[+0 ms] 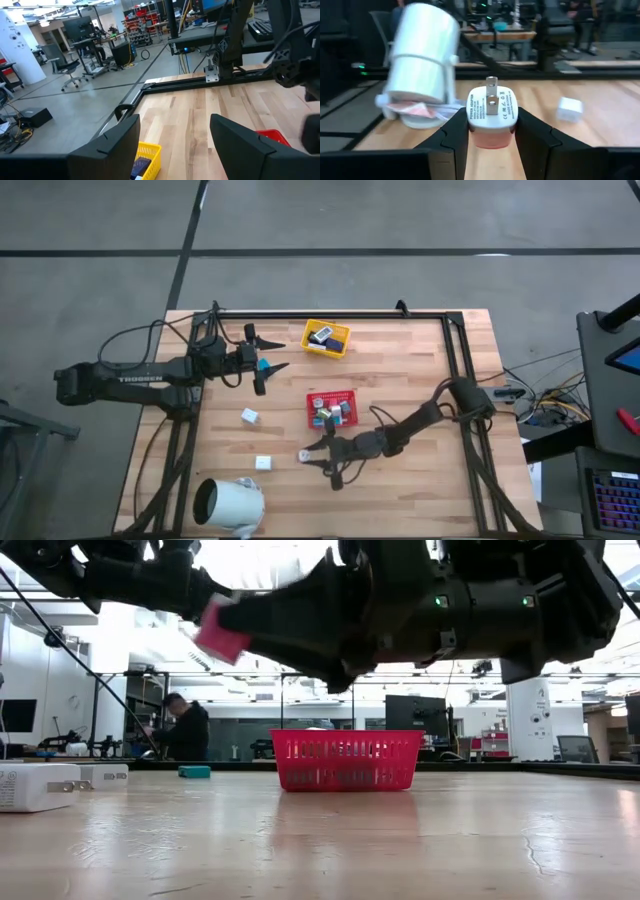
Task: Pick & Place Office items
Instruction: Put the pink charger adapter into the red bin
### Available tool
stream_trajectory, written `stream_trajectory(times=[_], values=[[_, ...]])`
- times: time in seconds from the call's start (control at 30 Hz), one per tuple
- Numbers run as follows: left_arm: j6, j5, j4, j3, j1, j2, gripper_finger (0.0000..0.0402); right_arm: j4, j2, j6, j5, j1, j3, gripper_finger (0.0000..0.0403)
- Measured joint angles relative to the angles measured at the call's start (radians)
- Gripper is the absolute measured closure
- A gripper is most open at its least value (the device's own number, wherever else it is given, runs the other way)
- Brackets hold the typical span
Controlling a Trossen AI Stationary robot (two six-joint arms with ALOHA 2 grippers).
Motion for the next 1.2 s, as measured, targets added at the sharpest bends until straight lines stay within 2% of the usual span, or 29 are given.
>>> stream_trajectory(times=[0.17, 0.5, 0.73, 0.93, 1.2], values=[[0.0, 0.0, 0.001, 0.0, 0.0, 0.0, 0.0156, -0.012, -0.059, -0.023, 0.096, -0.01, -0.063, 0.0282], [0.0, 0.0, 0.002, 0.0, 0.0, -0.001, 0.0156, -0.092, -0.21, -0.045, 0.207, -0.057, -0.197, 0.0282], [0.0, 0.0, 0.002, 0.0, 0.0, -0.001, 0.0156, -0.24, -0.308, -0.043, 0.256, -0.09, -0.238, 0.0282], [0.0, 0.0, 0.0, 0.0, 0.001, -0.001, 0.0156, -0.413, -0.383, -0.011, 0.257, -0.127, -0.238, 0.0282], [0.0, 0.0, 0.0, 0.0, 0.002, -0.001, 0.0156, -0.553, -0.423, 0.042, 0.254, -0.172, -0.239, 0.0282]])
